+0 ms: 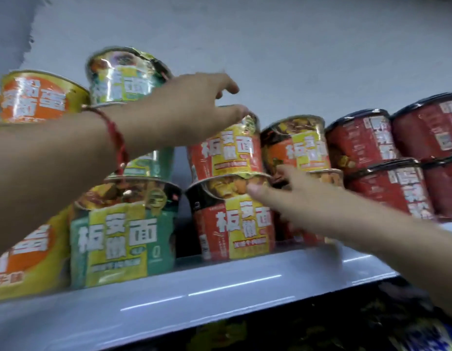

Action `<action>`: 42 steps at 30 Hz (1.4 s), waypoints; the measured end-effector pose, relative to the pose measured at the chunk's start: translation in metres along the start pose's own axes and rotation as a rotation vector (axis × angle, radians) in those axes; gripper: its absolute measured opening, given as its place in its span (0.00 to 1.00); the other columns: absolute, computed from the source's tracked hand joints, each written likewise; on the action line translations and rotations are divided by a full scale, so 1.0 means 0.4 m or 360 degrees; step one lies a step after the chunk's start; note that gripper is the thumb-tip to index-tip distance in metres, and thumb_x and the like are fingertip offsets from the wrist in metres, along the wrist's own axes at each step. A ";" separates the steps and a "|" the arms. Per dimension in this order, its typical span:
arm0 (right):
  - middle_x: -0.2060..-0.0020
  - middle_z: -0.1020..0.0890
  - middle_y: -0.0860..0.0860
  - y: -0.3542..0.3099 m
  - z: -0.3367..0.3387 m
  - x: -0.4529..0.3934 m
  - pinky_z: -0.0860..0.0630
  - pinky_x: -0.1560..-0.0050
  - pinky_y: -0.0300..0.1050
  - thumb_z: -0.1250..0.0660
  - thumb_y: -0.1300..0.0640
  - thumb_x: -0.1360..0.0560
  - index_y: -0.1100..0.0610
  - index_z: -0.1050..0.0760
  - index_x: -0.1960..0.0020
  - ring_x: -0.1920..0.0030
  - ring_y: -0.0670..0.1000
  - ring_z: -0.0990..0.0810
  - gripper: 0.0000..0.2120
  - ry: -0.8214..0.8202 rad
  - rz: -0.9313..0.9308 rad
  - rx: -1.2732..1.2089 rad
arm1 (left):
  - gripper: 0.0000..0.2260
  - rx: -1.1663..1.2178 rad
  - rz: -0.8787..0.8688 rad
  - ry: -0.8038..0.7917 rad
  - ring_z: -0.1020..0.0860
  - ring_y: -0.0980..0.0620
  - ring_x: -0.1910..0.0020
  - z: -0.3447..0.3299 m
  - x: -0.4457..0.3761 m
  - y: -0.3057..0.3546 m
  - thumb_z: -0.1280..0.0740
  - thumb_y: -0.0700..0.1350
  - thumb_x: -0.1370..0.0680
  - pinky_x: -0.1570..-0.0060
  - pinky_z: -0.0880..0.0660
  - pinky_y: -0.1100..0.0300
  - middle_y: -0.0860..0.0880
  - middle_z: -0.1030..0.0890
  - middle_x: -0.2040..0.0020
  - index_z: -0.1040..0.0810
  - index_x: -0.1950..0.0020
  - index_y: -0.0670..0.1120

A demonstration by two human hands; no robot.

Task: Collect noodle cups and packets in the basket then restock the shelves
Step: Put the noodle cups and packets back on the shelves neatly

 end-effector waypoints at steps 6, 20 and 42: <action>0.34 0.26 0.46 0.022 -0.048 -0.033 0.25 0.42 0.48 0.32 0.25 0.38 0.50 0.46 0.25 0.40 0.51 0.23 0.52 -0.0248 0.0069 -0.0094 | 0.21 -0.0235 0.0210 -0.0389 0.21 0.47 0.51 -0.102 -0.084 -0.007 0.40 0.66 0.23 0.54 0.27 0.55 0.48 0.19 0.46 0.23 0.42 0.52; 0.44 0.22 0.41 0.057 0.142 -0.018 0.24 0.52 0.46 0.38 0.23 0.35 0.44 0.37 0.30 0.50 0.44 0.21 0.41 -0.0015 0.0329 -0.0044 | 0.31 -0.0206 0.0260 -0.0309 0.22 0.48 0.53 -0.084 -0.095 0.045 0.45 0.70 0.26 0.53 0.27 0.52 0.48 0.23 0.34 0.33 0.28 0.55; 0.38 0.29 0.51 0.252 0.174 -0.084 0.22 0.44 0.57 0.26 0.32 0.40 0.50 0.41 0.32 0.45 0.54 0.22 0.46 0.0154 0.0083 0.0196 | 0.13 0.0052 0.0096 -0.0183 0.24 0.53 0.50 -0.182 -0.224 0.191 0.39 0.55 0.19 0.53 0.31 0.55 0.57 0.22 0.48 0.21 0.37 0.57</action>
Point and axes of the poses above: each hand's wrist, its own x-axis away from the middle knuckle, its own z-axis out of the back of the hand, y = z × x, the point moved 10 cm from there along -x, towards the middle knuckle
